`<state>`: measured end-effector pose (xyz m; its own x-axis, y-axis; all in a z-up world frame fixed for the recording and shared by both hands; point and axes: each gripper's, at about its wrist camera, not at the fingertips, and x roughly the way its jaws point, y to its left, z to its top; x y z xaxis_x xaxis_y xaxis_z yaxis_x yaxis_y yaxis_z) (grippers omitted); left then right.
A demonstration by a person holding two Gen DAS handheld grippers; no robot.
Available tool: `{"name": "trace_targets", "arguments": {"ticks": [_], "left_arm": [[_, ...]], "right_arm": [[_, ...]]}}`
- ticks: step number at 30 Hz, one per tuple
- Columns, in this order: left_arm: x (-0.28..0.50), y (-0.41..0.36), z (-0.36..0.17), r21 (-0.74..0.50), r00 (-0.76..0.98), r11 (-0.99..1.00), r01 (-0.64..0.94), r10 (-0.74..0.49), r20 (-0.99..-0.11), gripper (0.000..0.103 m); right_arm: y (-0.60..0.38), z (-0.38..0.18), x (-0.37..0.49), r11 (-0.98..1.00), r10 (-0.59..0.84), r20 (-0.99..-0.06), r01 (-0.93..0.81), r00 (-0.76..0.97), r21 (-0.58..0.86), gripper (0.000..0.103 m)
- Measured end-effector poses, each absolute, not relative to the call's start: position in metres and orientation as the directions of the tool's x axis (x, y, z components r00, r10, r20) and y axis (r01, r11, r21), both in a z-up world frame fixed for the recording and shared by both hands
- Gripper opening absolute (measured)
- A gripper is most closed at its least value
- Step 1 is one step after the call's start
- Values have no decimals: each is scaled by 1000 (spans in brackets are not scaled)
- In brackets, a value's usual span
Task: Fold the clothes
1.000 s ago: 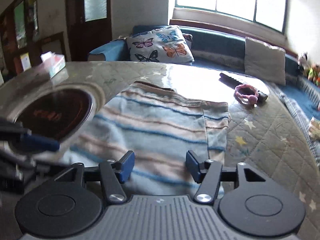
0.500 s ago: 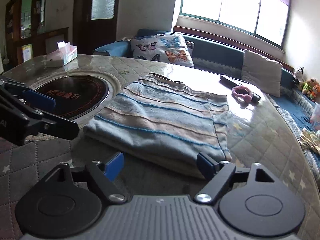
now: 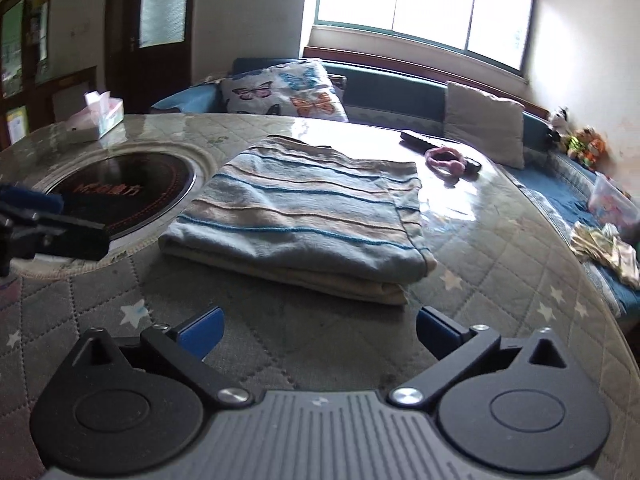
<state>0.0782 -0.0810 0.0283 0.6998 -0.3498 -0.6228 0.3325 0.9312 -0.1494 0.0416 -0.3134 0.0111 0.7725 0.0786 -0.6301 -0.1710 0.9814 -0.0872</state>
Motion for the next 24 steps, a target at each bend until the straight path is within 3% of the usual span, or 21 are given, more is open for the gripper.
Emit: {"name": "trace_targets", "arguments": {"ticks": [12, 24], "left_arm": [[67, -86, 18, -78, 698, 951, 300, -274, -661, 103], [53, -97, 21, -59, 696, 947, 315, -273, -664, 103]], "right_arm": [[-315, 7, 35, 991, 48, -652, -120, 757, -66, 103], [-317, 7, 25, 996, 38, -661, -83, 749, -37, 103]]}}
